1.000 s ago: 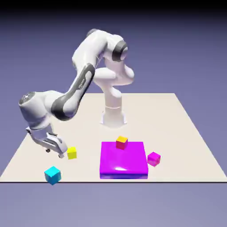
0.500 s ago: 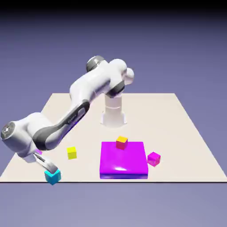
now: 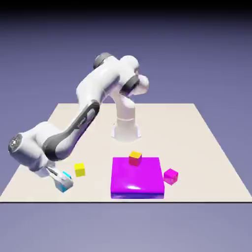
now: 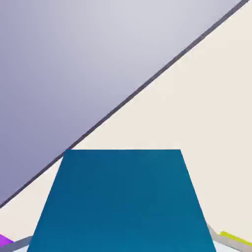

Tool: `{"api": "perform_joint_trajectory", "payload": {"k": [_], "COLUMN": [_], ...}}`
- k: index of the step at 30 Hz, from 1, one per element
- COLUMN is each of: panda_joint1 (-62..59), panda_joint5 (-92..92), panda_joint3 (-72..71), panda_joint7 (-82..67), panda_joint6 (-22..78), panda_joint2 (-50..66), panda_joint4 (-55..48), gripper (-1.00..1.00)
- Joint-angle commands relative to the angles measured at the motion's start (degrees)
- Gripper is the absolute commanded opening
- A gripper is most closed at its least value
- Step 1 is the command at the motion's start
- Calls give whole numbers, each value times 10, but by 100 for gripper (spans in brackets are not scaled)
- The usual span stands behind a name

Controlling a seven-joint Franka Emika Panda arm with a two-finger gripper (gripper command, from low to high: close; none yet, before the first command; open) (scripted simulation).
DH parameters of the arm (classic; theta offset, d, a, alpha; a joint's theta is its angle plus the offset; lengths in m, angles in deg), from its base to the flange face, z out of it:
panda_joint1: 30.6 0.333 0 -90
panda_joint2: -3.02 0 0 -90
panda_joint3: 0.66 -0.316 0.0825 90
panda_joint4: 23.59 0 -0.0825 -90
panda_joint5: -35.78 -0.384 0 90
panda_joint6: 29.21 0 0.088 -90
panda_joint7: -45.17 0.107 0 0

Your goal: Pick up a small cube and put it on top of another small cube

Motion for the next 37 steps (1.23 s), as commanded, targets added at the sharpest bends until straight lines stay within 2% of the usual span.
{"api": "perform_joint_trajectory", "payload": {"k": [1, 23, 25, 30, 31, 37], "panda_joint1": [-4, -92, -94, -87, -87, -94], "panda_joint5": [13, 268, 275, 268, 268, 275], "panda_joint3": [-20, -456, -467, -473, -473, -467], "panda_joint7": [8, 188, 192, 188, 188, 192], "panda_joint6": [-7, -158, -161, -271, -271, -161], "panda_joint2": [-21, -478, -489, -443, -443, -489], "panda_joint4": [19, 448, 459, 522, 522, 459], "gripper": [-100, -100, -100, -100, 100, 100]}}
